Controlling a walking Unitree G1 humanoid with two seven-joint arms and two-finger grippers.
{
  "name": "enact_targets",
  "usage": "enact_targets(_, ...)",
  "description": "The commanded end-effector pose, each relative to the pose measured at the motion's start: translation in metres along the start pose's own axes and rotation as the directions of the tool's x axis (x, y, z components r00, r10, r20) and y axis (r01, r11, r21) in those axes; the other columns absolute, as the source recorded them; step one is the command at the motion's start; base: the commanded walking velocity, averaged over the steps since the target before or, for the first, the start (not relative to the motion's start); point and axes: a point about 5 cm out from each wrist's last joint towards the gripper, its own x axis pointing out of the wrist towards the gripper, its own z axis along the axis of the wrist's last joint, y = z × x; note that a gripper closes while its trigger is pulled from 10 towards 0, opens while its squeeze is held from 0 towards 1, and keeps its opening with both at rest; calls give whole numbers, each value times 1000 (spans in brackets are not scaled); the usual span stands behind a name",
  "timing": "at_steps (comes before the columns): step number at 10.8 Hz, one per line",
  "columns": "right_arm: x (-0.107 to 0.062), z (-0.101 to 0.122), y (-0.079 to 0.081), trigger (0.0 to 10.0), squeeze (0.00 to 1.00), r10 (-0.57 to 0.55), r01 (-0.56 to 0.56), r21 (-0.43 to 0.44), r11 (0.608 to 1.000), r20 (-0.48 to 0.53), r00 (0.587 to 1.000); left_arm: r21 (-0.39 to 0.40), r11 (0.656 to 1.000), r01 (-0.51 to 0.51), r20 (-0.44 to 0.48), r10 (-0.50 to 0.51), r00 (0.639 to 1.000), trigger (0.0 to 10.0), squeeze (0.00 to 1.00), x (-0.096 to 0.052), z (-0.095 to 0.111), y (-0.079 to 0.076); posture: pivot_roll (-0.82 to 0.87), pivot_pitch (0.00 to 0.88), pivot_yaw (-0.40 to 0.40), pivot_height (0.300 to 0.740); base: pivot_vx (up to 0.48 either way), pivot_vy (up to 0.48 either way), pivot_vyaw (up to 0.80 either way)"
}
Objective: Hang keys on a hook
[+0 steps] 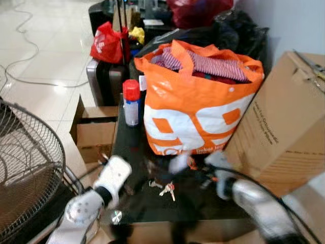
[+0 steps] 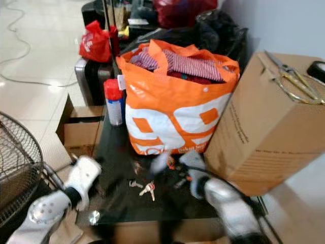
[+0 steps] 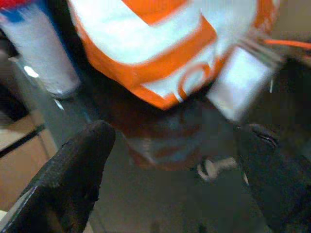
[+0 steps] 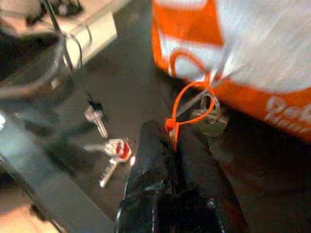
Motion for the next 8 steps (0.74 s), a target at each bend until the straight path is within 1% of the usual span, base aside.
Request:
enact_targets(1, -10, 16, -3, 0, 0, -15, 16, -13, 1000, 70, 997, 10, 999, -30, 50, 30, 998, 10000, 345, 0, 11, 2, 37, 0, -52, 740, 0, 0, 0)
enact_targets(2, -24, 26, -2, 0, 0, -53, 55, -12, 998, 138, 989, -1, 998, -67, 90, 67, 994, 10000, 333, 1, 20, 3, 32, 0, -51, 740, 0, 0, 0)
enact_targets(3, -33, 32, 0, 0, 0, -83, 82, 8, 997, 176, 981, -6, 996, -90, 115, 91, 989, 10000, 329, 2, 25, 4, 34, 0, -54, 740, 0, 0, 0)
enact_targets(4, -43, 35, 7, 0, 0, -124, 114, 58, 992, 210, 970, 1, 994, -107, 126, 106, 986, 10000, 322, 2, 28, 6, 39, 0, -56, 740, 0, 0, 0)
enact_targets(5, -48, 34, 10, 0, 0, -169, 146, 110, 983, 241, 956, 4, 992, -125, 131, 123, 984, 10000, 314, 1, 29, 7, 41, 0, -53, 740, 0, 0, 0)
enact_targets(6, -49, 33, 10, 0, 0, -232, 201, 144, 969, 254, 939, -4, 990, -140, 130, 139, 982, 10000, 294, 1, 29, 8, 33, 0, -39, 740, 0, 0, 0)
enact_targets(7, -49, 33, 8, 0, 0, -273, 239, 155, 959, 260, 926, -5, 990, -142, 130, 141, 981, 10000, 278, 2, 29, 8, 26, 0, -31, 740, 0, 0, 0)
enact_targets(8, -48, 39, 5, 431, 0, -333, 299, 160, 941, 271, 903, -3, 989, -145, 134, 144, 980, 10000, 271, 6, 30, 8, 21, 0, -28, 740, 0, 0, 0)
